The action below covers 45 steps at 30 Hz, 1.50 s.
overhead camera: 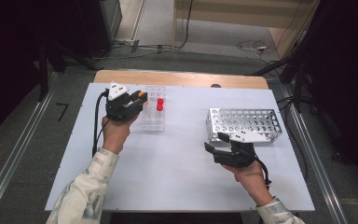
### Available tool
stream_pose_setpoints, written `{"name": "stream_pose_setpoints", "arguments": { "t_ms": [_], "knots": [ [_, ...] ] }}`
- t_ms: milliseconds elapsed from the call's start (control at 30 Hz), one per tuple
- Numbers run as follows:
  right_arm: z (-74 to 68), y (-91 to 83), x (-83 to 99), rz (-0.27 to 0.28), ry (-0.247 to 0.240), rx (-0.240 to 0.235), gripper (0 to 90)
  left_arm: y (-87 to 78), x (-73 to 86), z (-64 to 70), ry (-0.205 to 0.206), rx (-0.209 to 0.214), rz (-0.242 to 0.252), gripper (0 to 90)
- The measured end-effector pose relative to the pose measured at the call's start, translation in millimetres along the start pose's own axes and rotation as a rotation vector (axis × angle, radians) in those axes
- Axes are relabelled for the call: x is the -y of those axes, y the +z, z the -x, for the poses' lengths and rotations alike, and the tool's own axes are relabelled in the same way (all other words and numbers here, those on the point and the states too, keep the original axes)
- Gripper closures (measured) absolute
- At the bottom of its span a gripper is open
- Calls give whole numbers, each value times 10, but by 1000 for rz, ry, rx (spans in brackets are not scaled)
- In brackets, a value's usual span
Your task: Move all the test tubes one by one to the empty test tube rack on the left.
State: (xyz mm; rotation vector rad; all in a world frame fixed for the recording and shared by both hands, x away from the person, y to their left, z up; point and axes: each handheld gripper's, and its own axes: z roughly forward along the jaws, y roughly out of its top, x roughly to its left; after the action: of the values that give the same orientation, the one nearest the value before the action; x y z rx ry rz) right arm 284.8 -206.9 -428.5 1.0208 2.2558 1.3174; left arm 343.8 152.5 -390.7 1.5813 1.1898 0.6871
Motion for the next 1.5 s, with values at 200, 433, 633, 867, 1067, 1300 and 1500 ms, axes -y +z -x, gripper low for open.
{"name": "stream_pose_setpoints", "arguments": {
  "t_ms": [200,433,633,867,1067,1300,1500],
  "knots": [
    [-2,0,4,1,-3,0,324,61,123,39,38,-20,-20,696],
    [-10,5,10,-4,0,-1,326,135,272,38,35,-28,-48,685],
    [4,7,16,-4,0,2,326,94,263,54,32,-17,-37,621],
    [43,-2,31,-1,9,17,327,-26,308,64,1,-2,-34,547],
    [99,-12,57,-1,16,42,326,-156,397,100,-10,7,-68,291],
    [238,-55,127,2,39,87,326,-334,559,161,-5,-3,-89,158],
    [337,-133,191,11,56,119,322,-478,700,147,12,-34,-100,154]
  ]
}}
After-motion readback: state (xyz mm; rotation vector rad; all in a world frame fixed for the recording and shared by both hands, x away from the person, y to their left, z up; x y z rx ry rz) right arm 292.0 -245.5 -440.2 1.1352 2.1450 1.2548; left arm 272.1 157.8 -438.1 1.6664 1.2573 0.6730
